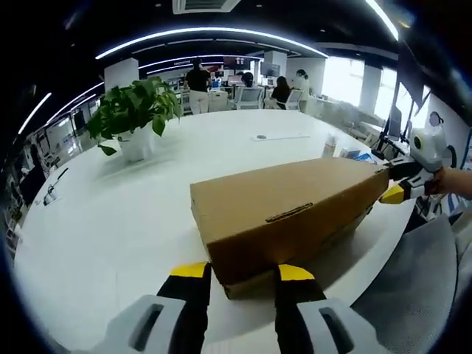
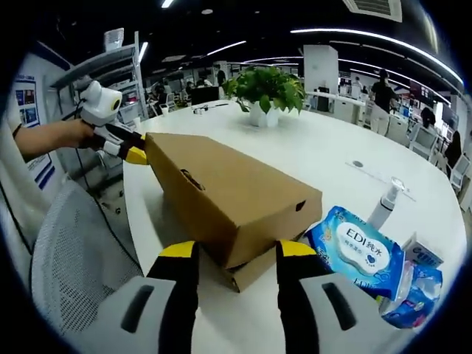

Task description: Operate the shoe box by opening the lid, removing the specified soft item, and placing it in the target area until the item is outside and the box remains undamaged.

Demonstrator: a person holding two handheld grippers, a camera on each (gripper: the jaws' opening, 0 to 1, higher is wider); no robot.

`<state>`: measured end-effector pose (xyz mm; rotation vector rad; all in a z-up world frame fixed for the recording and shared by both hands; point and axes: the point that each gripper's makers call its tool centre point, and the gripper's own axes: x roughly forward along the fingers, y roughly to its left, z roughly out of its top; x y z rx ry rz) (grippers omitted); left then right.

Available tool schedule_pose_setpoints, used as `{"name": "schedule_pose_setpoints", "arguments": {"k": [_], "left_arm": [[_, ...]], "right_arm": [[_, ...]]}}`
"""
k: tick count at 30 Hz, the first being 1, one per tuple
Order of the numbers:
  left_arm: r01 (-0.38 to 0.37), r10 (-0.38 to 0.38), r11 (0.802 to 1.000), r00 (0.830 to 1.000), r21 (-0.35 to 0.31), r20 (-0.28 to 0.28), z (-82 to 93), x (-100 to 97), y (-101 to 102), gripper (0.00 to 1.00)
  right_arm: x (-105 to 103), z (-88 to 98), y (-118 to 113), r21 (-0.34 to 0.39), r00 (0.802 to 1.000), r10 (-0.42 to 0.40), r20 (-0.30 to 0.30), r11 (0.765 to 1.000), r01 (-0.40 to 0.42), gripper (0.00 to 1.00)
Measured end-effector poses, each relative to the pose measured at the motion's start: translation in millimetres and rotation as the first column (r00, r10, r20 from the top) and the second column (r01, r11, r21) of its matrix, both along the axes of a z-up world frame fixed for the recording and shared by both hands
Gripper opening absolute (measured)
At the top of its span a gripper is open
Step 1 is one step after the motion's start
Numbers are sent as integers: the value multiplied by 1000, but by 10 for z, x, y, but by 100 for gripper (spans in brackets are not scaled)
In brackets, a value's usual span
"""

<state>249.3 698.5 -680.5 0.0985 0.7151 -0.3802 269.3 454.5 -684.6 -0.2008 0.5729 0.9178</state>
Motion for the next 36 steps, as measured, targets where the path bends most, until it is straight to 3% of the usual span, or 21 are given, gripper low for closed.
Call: {"name": "schedule_pose_setpoints", "arguments": {"k": [36], "left_arm": [[19,-18,1000,996,10,-91,-386,-31,-7,36]], "right_arm": [[0,-312,-3,-65,999,16,-33,998,-18,42]]}}
